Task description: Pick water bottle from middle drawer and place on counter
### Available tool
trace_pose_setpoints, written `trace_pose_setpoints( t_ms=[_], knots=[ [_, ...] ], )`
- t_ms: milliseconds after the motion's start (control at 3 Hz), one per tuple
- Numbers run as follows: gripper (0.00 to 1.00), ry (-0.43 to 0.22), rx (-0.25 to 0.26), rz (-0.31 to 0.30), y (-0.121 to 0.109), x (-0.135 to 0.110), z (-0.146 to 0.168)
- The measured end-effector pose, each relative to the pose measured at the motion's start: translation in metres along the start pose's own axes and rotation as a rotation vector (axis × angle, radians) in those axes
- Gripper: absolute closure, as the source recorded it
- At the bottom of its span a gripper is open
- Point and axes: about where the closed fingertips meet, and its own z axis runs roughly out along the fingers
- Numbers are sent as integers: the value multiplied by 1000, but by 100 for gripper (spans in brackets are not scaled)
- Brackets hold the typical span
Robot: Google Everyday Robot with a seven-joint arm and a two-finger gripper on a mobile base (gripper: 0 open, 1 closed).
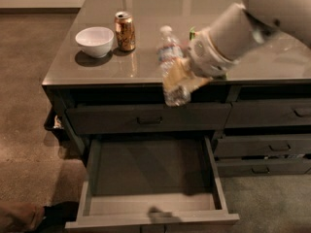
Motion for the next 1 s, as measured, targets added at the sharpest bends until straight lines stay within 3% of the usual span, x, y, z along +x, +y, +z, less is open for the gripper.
trace_pose_setpoints(
  t_ms=[333, 1000],
  knots=[
    [100, -26, -3, -36, -13, 42, 15],
    [100, -23, -43, 83, -8, 93, 30]
  ],
)
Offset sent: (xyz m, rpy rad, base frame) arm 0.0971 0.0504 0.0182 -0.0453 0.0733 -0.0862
